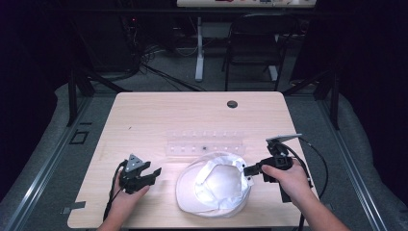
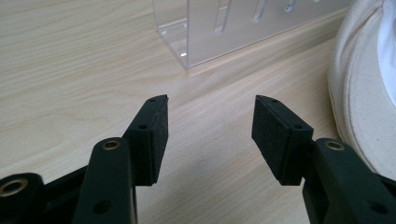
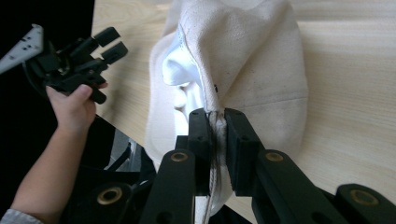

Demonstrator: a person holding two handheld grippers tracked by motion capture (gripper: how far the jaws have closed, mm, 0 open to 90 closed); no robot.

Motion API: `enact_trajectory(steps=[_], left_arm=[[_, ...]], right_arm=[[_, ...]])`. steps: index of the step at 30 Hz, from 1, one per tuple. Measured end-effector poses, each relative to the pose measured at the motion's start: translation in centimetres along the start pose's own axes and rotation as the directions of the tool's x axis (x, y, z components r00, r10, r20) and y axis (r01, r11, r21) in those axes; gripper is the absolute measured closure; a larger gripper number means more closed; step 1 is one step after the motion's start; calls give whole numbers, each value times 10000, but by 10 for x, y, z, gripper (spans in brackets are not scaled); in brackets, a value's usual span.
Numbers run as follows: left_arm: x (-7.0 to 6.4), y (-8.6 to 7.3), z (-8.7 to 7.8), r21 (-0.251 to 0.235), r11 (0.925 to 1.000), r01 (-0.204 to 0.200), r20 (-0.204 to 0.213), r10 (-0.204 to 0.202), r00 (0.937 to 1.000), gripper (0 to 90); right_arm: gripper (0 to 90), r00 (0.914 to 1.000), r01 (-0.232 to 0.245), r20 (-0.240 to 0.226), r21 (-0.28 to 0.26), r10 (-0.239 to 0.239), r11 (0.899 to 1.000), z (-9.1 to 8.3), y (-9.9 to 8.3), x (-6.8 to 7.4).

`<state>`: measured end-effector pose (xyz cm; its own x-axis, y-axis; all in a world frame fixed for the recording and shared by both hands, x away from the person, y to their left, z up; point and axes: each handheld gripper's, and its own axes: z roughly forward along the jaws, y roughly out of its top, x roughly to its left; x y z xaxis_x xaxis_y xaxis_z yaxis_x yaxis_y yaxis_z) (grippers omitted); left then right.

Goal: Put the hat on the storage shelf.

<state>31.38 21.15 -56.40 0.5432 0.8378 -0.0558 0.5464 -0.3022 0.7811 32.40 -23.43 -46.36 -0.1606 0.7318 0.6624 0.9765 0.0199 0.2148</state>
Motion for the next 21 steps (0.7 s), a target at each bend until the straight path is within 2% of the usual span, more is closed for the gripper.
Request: enact_trajectory(steps=[1, 2, 3, 8, 9, 14, 21], left_arm=[[0, 0, 0, -4, 10000, 3, 1, -3, 10000, 467], [0, 0, 0, -4, 10000, 4, 1, -4, 10000, 468], [0, 0, 0, 7, 10000, -22, 9, 22, 10000, 468], [0, 0, 0, -5, 10000, -4, 16, 4, 10000, 468], [0, 0, 0, -5, 10000, -4, 16, 4, 10000, 468], [0, 0, 0, -5, 10000, 3, 17, -3, 10000, 469], [0, 0, 0, 31, 10000, -11, 32, 11, 10000, 469]], right_arm=[[819, 10000, -13, -45, 94, 14, 10000, -2, 1, 1], [820, 9999, -132, -113, -155, 130, 9998, -2, 1, 3], [820, 9998, -11, -203, -48, 10, 10000, -4, 3, 4], [822, 9989, -77, -473, -18, 76, 10000, -8, 7, 10], [822, 9983, -144, -573, -211, 132, 9997, -8, 7, 11], [823, 9965, 14, -832, -229, -34, 9997, -12, 11, 16], [823, 9888, 18, -1487, -539, -98, 9985, -15, 15, 23]])
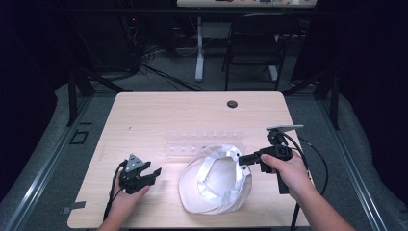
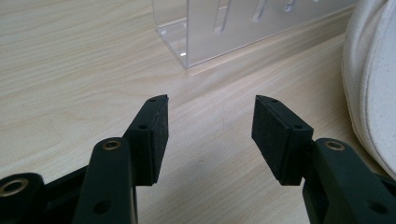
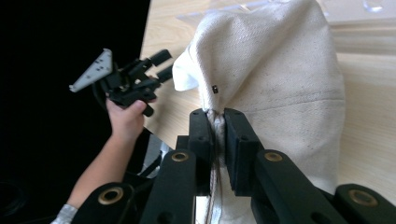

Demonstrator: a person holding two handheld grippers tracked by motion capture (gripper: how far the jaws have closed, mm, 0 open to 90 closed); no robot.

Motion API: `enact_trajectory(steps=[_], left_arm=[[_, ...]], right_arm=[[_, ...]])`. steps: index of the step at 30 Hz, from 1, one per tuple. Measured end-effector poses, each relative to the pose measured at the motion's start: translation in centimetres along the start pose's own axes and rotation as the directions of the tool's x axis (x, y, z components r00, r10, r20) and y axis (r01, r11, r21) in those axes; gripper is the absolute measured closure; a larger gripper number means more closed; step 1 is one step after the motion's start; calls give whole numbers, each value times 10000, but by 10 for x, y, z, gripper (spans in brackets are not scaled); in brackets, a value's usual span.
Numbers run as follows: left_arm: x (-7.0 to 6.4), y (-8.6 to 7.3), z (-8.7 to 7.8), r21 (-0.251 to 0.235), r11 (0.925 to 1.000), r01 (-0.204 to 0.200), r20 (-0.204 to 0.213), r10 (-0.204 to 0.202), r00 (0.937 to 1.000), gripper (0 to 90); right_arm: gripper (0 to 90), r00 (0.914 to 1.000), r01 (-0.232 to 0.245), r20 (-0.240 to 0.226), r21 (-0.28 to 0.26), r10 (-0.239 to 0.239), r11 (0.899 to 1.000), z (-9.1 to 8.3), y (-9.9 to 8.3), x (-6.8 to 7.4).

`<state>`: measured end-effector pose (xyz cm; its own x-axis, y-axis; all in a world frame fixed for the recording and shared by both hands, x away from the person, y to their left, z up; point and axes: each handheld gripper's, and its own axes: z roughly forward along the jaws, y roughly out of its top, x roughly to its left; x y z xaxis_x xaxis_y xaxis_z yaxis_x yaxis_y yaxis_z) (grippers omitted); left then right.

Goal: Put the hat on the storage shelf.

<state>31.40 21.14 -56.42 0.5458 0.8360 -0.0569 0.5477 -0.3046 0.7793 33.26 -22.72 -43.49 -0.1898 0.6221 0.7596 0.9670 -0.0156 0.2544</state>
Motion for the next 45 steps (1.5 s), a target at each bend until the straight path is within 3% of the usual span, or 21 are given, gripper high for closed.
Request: enact_trajectory(steps=[9, 15, 21, 45], left_arm=[[-1, 0, 1, -14, 10000, -3, -22, 3, 10000, 469], [-1, 0, 1, -11, 10000, -10, -13, 10, 10000, 469], [-1, 0, 1, -29, 10000, -7, -5, 7, 10000, 469], [-1, 0, 0, -42, 10000, 5, 8, -5, 10000, 469]], right_arm=[[824, 9963, 75, -854, -226, -94, 9997, 1, 3, 8], [824, 9882, 272, -1500, -296, -314, 9992, 5, 7, 21], [824, 9822, 461, -1803, -365, -520, 9983, 7, 8, 31], [824, 9772, 778, -1936, -559, -873, 9954, -2, 16, 54]])
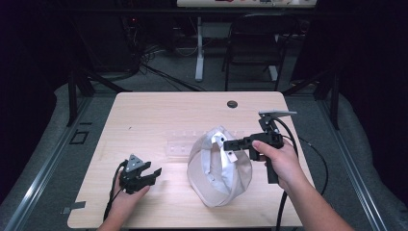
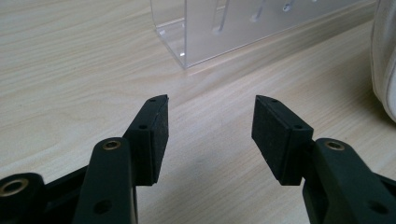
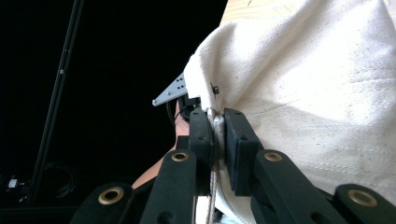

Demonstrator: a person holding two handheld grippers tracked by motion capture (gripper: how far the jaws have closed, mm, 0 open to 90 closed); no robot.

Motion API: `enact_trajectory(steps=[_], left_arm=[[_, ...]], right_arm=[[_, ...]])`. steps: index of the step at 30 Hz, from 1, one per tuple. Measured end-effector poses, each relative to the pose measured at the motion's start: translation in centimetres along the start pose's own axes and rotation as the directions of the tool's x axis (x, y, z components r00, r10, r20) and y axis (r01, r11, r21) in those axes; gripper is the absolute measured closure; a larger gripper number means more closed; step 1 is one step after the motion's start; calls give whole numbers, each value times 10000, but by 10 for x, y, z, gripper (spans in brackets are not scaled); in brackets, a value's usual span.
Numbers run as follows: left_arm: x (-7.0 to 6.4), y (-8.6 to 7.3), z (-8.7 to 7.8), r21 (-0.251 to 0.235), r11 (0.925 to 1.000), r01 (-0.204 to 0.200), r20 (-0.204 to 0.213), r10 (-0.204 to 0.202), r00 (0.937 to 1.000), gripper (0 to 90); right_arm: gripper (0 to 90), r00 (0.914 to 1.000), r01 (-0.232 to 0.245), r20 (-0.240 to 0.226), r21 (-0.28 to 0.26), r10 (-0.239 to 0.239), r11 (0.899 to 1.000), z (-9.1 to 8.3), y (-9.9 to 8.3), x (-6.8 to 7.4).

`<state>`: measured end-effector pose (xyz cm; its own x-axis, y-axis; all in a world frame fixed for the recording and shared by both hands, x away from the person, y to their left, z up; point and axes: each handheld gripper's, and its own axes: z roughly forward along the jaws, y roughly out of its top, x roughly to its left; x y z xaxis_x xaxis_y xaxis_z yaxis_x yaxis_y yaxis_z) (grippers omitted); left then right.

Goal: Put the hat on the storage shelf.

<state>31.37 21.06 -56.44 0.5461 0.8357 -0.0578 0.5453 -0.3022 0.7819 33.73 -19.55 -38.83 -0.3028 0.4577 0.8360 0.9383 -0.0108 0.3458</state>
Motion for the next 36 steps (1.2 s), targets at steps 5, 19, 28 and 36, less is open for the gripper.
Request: enact_trajectory(steps=[5, 19, 28, 36], left_arm=[[-1, 0, 0, -16, 10000, 24, 38, -24, 10000, 469], [-8, 1, 0, -57, 9998, -197, 119, 198, 9997, 466], [-17, 2, -1, -76, 9987, -500, 174, 502, 9986, 457], [-36, 14, -13, -762, 9915, -1050, 272, 1074, 9938, 437]], right_arm=[[824, 10000, 17, -96, -194, -19, 9998, -4, 2, 3], [824, 9996, -126, -244, -618, 112, 9980, -15, 12, 8], [824, 9976, -67, -690, -1098, -9, 9939, -21, 20, 18], [824, 9948, 180, -970, -1358, -313, 9906, -23, 30, 29]])
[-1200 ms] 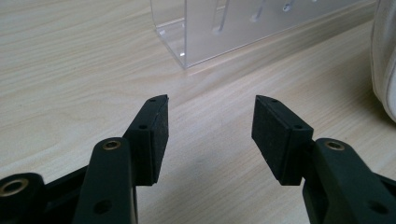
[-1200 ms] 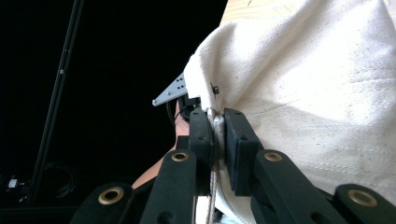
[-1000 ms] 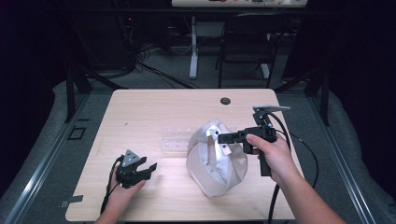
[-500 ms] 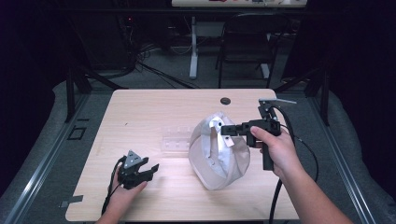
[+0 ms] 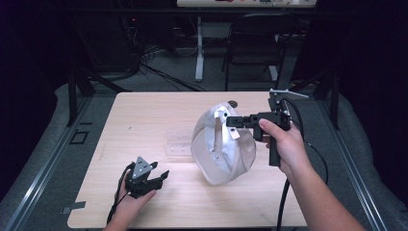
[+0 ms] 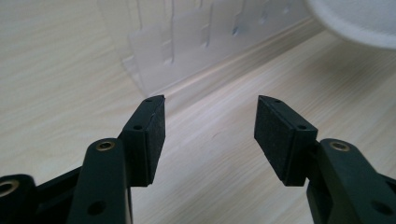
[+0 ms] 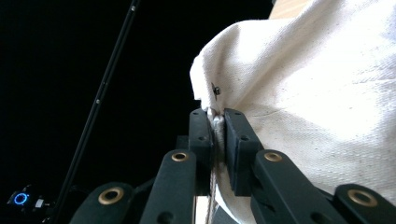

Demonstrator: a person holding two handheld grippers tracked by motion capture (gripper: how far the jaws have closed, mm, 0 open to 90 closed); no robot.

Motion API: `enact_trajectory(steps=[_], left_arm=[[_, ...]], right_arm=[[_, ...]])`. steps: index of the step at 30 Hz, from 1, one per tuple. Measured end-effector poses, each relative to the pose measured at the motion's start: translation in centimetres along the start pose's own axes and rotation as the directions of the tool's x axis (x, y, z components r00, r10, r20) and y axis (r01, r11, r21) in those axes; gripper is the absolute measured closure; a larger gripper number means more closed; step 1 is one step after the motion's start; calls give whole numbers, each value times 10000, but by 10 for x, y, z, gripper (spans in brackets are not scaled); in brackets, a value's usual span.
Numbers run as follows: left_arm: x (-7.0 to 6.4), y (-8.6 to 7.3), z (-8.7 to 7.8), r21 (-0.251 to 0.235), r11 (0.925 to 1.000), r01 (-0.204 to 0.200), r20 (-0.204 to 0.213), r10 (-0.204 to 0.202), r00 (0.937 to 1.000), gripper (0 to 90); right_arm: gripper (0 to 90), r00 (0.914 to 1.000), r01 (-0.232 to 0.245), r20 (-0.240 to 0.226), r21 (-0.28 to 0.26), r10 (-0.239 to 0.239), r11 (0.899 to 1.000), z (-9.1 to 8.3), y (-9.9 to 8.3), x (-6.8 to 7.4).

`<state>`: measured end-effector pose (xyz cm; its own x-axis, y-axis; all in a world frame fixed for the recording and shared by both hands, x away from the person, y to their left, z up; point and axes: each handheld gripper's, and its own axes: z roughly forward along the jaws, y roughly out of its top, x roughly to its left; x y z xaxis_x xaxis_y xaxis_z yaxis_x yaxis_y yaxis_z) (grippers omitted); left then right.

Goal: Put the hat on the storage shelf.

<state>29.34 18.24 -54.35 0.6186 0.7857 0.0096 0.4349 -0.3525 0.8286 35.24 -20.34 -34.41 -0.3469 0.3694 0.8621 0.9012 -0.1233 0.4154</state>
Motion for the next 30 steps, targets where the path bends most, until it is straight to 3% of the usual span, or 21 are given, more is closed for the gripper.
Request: enact_trajectory(steps=[2, 4, 7, 8, 10, 12, 13, 14, 16, 19, 20, 24, 28, 30], left_arm=[[-4, 4, -2, -194, 9997, -144, 56, 145, 9999, 422], [-21, 19, -6, -629, 9957, -681, 286, 700, 9971, 406], [-38, 29, -5, -805, 9922, -950, 585, 999, 9933, 389], [-38, 29, -5, -805, 9922, -950, 585, 999, 9933, 386], [-52, 38, -3, -991, 9864, -1315, 828, 1398, 9867, 385], [-66, 47, 0, -1065, 9764, -1880, 1030, 1988, 9746, 386], [-66, 47, 0, -1065, 9764, -1880, 1030, 1988, 9746, 386], [-73, 52, 2, -1130, 9704, -2134, 1196, 2265, 9666, 386], [-82, 57, 3, -1163, 9639, -2395, 1300, 2538, 9585, 385], [-90, 62, 4, -1278, 9581, -2563, 1335, 2726, 9528, 381], [-97, 66, 5, -1268, 9525, -2768, 1169, 2915, 9494, 380], [-106, 75, 8, -1265, 9493, -2877, 1071, 3014, 9475, 380], [-112, 82, 14, -1163, 9529, -2802, 802, 2902, 9536, 392], [-115, 84, 19, -925, 9583, -2704, 534, 2759, 9597, 451]], right_arm=[[824, 10000, 16, -62, -58, -16, 10000, 1, 3, 2], [825, 10000, -22, -84, -51, 22, 10000, 3, 7, 3], [824, 10000, -14, -48, -25, 14, 10000, 7, 12, 6], [824, 10000, -14, -48, -25, 14, 10000, 7, 12, 6], [824, 10000, 10, -34, -34, -10, 10000, 10, 16, 10], [824, 9999, 105, -40, -18, -105, 9999, 12, 19, 16], [824, 9999, 105, -40, -18, -105, 9999, 12, 19, 16], [824, 9999, 170, 31, -62, -170, 9998, 14, 22, 21], [824, 9998, 187, 45, -101, -187, 9998, 16, 25, 25], [824, 9996, 241, 129, -101, -239, 9997, 20, 29, 29], [824, 9996, 233, 175, -121, -231, 9997, 22, 30, 30], [824, 9995, 223, 212, -135, -220, 9997, 27, 33, 32], [824, 9996, 193, 226, -120, -190, 9997, 32, 34, 32], [824, 9997, 153, 200, -133, -151, 9998, 33, 34, 31]])
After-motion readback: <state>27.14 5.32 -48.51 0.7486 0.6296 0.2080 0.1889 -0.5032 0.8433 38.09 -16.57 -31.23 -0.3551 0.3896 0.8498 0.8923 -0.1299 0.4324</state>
